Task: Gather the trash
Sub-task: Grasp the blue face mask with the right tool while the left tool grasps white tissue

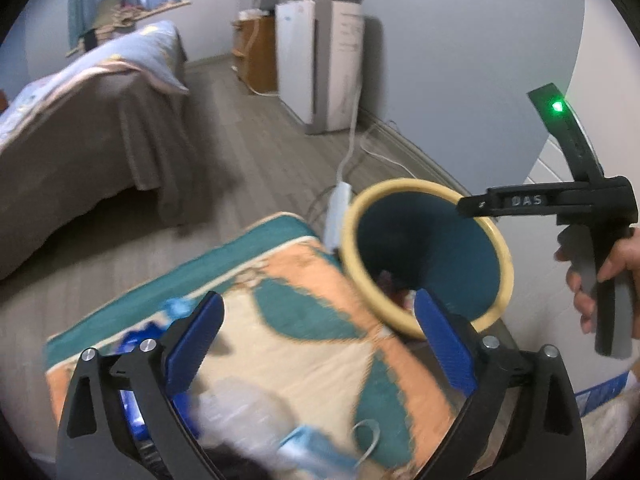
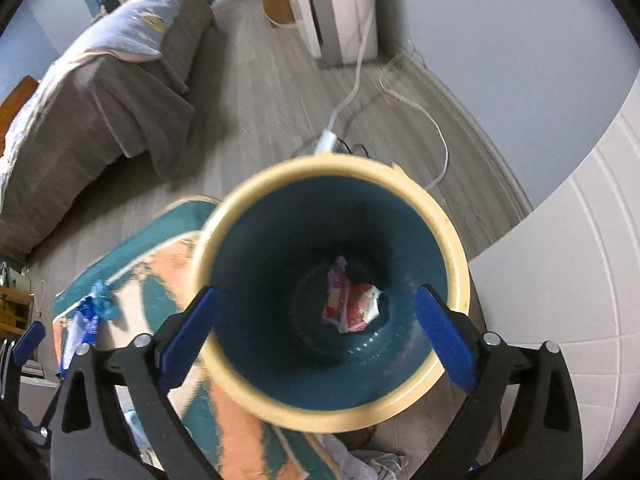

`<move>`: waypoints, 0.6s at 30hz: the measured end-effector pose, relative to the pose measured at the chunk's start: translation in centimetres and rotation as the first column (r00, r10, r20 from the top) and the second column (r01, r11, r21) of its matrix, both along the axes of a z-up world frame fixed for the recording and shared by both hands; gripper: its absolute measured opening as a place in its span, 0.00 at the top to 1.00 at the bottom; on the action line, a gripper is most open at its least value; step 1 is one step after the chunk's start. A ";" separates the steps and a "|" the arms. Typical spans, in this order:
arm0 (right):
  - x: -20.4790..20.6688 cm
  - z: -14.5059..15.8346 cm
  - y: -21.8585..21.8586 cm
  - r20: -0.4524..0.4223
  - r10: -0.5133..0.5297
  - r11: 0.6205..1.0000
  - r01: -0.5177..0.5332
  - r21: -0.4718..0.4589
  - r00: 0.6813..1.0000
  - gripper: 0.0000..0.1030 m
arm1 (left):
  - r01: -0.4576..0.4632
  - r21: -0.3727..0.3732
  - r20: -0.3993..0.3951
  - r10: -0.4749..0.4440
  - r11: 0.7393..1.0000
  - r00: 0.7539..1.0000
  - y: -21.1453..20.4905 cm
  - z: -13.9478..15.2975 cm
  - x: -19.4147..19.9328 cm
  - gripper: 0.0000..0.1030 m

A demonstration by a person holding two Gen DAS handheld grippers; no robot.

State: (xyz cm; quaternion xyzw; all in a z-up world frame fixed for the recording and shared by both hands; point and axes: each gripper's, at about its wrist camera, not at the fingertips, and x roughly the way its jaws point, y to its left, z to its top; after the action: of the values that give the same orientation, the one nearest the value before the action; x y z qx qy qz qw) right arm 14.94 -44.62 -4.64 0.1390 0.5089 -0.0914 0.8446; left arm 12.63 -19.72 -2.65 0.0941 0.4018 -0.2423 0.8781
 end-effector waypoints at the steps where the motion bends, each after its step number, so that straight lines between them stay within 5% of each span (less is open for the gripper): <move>1: -0.2 0.6 0.6 0.010 0.005 1.000 -0.005 -0.013 1.000 0.06 | -0.015 0.002 0.010 0.015 1.000 1.000 1.1 0.7 -0.4 0.07; 9: -2.6 3.5 7.7 0.086 0.065 0.998 -0.065 0.005 0.994 0.06 | -0.190 -0.031 0.064 0.192 0.981 0.979 11.1 5.0 -4.2 0.05; 18: -5.3 2.4 16.2 0.054 0.187 0.981 -0.184 -0.057 0.981 0.06 | -0.318 -0.037 0.047 0.320 0.947 0.946 18.0 2.7 -8.5 0.05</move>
State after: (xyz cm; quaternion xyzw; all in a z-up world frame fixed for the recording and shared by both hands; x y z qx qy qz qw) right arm 9.68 -28.44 -2.25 0.0717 0.4921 -0.0212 0.8673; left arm 4.17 -1.73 0.02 0.0213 0.3851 -0.1005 0.9171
